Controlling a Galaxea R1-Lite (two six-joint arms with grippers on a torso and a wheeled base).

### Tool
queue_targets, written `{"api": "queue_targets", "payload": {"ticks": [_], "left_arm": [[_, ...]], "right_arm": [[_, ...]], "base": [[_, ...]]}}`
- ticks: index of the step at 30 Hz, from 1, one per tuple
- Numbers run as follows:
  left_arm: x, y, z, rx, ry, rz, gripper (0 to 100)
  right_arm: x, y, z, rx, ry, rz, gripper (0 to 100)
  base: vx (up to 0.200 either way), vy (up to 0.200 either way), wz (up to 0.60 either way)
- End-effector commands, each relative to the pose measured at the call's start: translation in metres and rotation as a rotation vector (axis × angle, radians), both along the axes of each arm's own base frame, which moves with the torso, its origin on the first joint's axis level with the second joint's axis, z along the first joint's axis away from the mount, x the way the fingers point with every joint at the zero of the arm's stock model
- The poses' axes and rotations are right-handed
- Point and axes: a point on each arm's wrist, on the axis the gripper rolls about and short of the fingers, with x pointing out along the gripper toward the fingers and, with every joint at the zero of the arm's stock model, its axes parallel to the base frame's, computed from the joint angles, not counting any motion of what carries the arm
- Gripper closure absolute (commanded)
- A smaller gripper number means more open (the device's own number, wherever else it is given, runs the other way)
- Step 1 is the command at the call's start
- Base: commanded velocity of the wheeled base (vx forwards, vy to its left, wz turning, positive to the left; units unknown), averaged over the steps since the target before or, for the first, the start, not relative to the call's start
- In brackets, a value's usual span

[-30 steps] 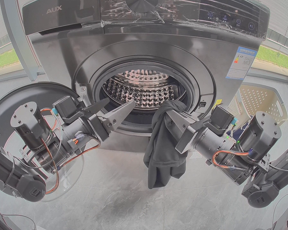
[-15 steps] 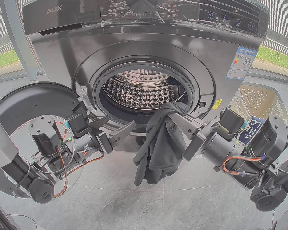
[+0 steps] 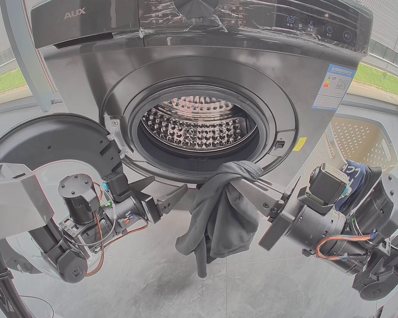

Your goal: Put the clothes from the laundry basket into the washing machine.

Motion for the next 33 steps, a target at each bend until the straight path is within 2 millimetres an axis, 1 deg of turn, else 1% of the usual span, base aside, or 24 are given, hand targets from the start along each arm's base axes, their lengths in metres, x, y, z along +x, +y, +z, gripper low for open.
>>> {"api": "queue_targets", "payload": {"ticks": [1,4,6,8,11,13,19,24,27,28,33], "left_arm": [[0.003,-0.001,-0.014,0.025,0.038,0.0,0],[0.002,-0.001,-0.018,0.04,0.045,-0.001,0],[-0.003,-0.001,-0.025,0.066,0.067,-0.01,0],[-0.007,0.0,-0.033,0.096,0.095,-0.017,0],[-0.007,-0.002,-0.048,0.135,0.128,-0.025,0],[-0.005,-0.006,-0.054,0.155,0.13,-0.038,0],[-0.006,-0.008,-0.062,0.171,0.147,-0.09,0],[-0.002,-0.01,-0.061,0.161,0.137,-0.091,0],[0.003,-0.013,-0.063,0.157,0.13,-0.093,0],[0.009,-0.019,-0.066,0.16,0.115,-0.101,0],[0.011,-0.029,-0.065,0.154,0.095,-0.136,0]], "right_arm": [[-0.003,-0.003,0.001,0.001,-0.001,0.014,100],[-0.006,-0.006,-0.001,-0.005,0.006,0.034,100],[-0.007,-0.007,-0.003,-0.016,0.01,0.047,100],[-0.007,-0.006,-0.001,-0.011,0.001,0.052,100],[-0.005,-0.004,0.003,-0.006,-0.01,0.061,100],[-0.005,-0.003,0.004,-0.003,-0.015,0.073,100],[-0.002,0.0,0.008,0.006,-0.027,0.072,100],[-0.003,0.001,0.008,0.007,-0.031,0.074,100],[-0.004,0.002,0.008,0.008,-0.032,0.077,100],[-0.004,0.002,0.008,0.005,-0.031,0.077,100],[-0.004,0.001,0.007,0.003,-0.029,0.075,100]], "base": [[0.0,0.0,0.0],[0.0,0.0,0.0],[0.0,0.0,0.0],[0.0,0.0,0.0],[0.0,0.0,0.0],[0.0,0.0,0.0],[0.0,0.0,0.0],[0.0,0.0,0.0],[0.0,0.0,0.0],[0.0,0.0,0.0],[0.0,0.0,0.0]]}}
